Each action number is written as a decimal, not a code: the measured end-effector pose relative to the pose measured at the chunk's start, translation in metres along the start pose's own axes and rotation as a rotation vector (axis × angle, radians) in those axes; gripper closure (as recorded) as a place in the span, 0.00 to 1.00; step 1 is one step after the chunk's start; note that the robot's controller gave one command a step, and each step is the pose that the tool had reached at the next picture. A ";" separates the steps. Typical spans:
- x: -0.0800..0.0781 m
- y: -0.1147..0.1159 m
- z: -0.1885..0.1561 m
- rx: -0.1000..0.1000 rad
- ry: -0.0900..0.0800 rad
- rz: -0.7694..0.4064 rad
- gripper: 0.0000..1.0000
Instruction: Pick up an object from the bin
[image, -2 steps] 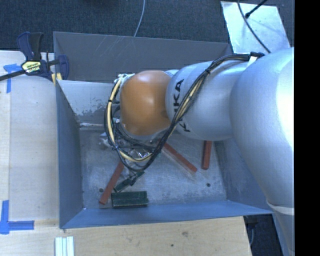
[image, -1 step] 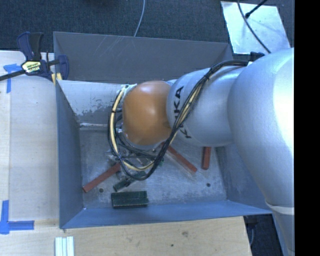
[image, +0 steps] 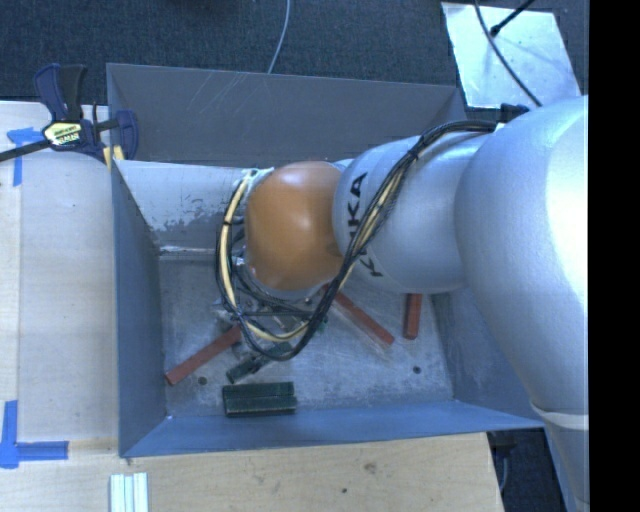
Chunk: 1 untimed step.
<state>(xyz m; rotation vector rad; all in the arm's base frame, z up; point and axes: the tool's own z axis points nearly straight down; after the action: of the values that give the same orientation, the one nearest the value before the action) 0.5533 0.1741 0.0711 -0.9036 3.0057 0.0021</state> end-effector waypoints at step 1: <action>0.000 0.000 0.000 0.000 0.000 0.000 1.00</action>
Offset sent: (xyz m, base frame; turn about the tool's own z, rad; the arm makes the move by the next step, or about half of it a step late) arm 0.0001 0.0000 0.0302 0.0000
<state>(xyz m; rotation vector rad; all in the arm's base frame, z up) 0.5534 0.1741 0.0712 -0.9031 3.0058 0.0021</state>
